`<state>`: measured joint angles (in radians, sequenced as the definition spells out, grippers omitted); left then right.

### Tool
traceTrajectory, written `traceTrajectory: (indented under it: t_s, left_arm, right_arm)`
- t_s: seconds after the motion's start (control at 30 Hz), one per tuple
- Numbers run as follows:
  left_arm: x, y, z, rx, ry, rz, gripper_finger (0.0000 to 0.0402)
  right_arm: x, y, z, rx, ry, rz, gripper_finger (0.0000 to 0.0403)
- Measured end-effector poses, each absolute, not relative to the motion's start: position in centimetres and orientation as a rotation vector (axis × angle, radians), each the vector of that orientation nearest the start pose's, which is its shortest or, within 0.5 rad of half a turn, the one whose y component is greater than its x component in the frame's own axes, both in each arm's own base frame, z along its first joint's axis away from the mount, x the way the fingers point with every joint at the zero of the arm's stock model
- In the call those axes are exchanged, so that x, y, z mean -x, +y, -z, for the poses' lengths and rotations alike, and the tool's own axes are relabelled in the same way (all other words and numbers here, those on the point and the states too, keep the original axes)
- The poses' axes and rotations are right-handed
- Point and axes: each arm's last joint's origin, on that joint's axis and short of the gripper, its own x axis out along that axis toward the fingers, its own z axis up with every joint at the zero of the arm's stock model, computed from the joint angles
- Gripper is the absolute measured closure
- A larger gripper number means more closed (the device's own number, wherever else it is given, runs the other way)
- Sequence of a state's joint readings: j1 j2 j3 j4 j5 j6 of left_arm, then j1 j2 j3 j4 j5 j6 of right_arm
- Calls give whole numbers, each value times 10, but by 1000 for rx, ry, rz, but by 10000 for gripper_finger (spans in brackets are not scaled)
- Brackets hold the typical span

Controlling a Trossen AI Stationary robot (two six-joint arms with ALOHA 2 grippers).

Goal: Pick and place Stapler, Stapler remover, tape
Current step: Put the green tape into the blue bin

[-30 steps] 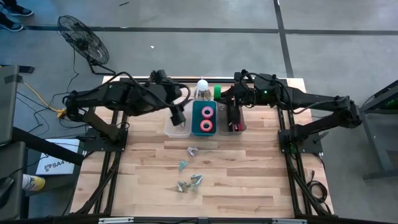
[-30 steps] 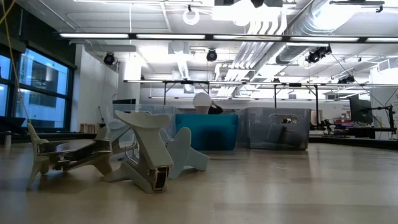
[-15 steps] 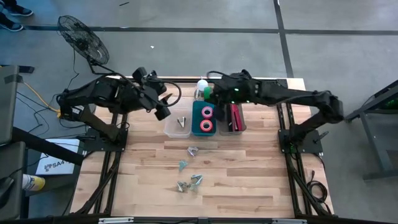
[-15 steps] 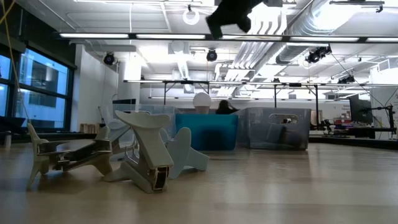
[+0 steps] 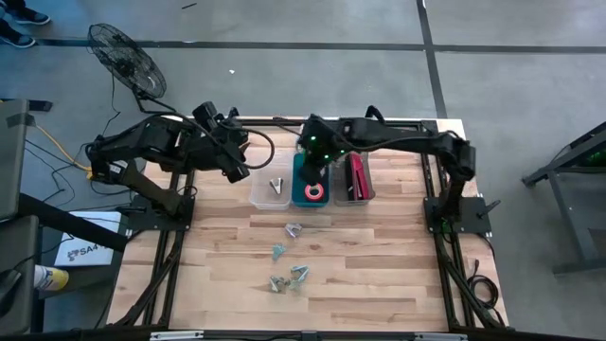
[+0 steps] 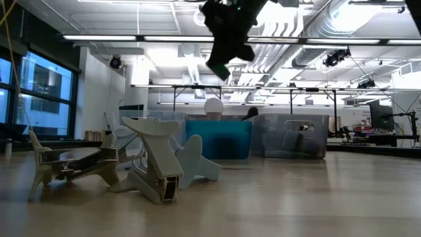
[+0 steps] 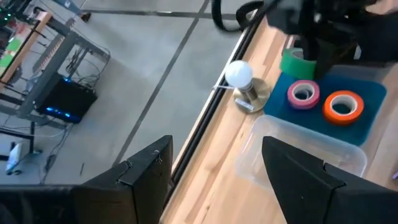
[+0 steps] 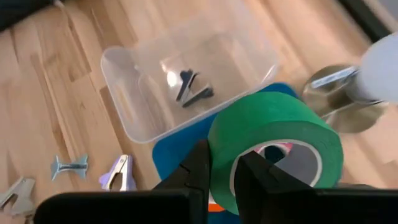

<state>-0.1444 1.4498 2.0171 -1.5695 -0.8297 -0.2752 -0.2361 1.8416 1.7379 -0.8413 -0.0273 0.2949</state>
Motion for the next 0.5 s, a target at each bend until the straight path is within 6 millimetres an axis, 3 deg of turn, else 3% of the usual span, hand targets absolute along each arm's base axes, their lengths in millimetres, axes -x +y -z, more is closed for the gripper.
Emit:
traceTrajectory:
  t_s: [0.27, 0.5]
  left_arm:
    - [-210, -9, -474, -267, 818, -723, 158]
    - [-210, -9, -474, -269, 822, -714, 158]
  right_arm:
    - [-410, -90, -279, -440, 1003, 289, 367]
    - [-428, -87, -259, -444, 978, 243, 362]
